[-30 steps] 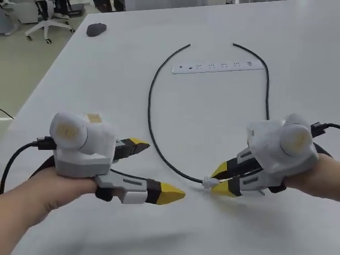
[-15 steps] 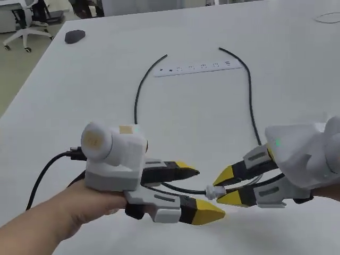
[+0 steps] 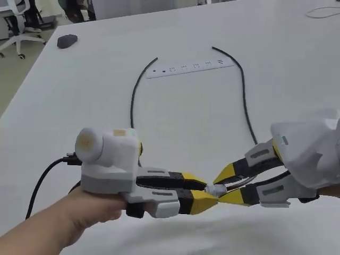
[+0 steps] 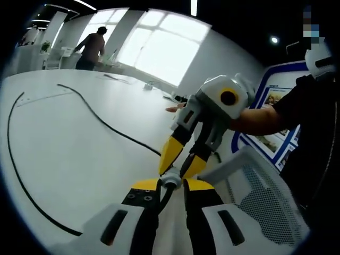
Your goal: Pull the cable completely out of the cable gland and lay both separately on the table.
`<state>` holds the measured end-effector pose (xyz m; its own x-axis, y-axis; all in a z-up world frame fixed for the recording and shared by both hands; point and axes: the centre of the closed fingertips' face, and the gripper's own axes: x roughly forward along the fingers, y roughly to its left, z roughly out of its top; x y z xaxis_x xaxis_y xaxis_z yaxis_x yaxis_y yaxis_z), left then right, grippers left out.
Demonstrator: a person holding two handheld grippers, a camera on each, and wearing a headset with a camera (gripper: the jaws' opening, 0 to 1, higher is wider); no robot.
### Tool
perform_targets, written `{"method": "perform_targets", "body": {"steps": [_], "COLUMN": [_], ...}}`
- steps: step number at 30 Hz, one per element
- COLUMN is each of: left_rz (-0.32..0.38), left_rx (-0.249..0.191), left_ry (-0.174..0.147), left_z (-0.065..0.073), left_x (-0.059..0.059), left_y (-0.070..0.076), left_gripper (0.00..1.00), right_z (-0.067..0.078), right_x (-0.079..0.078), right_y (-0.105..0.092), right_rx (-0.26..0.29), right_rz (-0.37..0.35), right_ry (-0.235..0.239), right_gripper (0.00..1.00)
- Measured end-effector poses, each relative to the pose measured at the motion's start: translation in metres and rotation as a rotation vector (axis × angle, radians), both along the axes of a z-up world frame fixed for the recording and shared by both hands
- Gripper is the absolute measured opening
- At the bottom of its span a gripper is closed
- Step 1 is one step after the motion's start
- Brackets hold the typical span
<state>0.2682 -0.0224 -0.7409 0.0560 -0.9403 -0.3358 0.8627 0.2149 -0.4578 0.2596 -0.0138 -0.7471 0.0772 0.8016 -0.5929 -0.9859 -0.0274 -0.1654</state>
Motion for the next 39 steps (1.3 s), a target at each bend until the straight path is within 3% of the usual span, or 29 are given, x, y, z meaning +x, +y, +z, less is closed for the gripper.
{"method": "perform_targets", "body": {"steps": [2, 4, 14, 17, 19, 22, 26, 32, 36, 39], "left_rz": [-0.009, -0.009, -0.032, -0.038, -0.039, -0.055, -0.076, -0.089, -0.116, -0.115], "left_rx": [-0.004, -0.002, 0.007, 0.008, 0.015, 0.036, 0.050, 0.036, 0.047, 0.046], "left_ry": [-0.015, -0.004, -0.028, -0.046, -0.078, -0.127, -0.179, -0.208, -0.234, -0.227], "left_z": [0.001, 0.001, 0.000, 0.002, 0.004, 0.004, 0.007, 0.015, 0.016, 0.016], "left_x": [-0.001, -0.001, -0.002, -0.002, 0.000, 0.001, 0.002, 0.001, -0.002, -0.003], "left_y": [-0.001, -0.002, -0.001, -0.001, 0.000, 0.002, 0.005, 0.005, 0.006, 0.007], "left_gripper": [0.17, 0.18, 0.16, 0.15, 0.15, 0.15, 0.15, 0.15, 0.15, 0.15], "right_z": [0.000, 0.000, 0.000, 0.002, 0.004, 0.004, 0.012, 0.017, 0.018, 0.019], "right_x": [0.001, 0.001, -0.001, 0.000, 0.001, 0.003, 0.004, 0.003, 0.000, -0.003], "right_y": [0.000, -0.001, 0.000, 0.000, 0.001, 0.000, 0.001, 0.004, 0.006, 0.007], "right_rx": [0.006, 0.006, 0.005, 0.010, 0.012, 0.014, 0.075, 0.106, 0.102, 0.097], "right_rz": [-0.004, -0.006, 0.016, 0.024, 0.014, -0.031, -0.065, -0.075, -0.064, -0.052], "right_ry": [0.001, 0.003, 0.006, 0.015, 0.024, 0.109, 0.238, 0.350, 0.385, 0.368], "right_gripper": [0.07, 0.07, 0.07, 0.08, 0.09, 0.09, 0.10, 0.09, 0.08, 0.07]}}
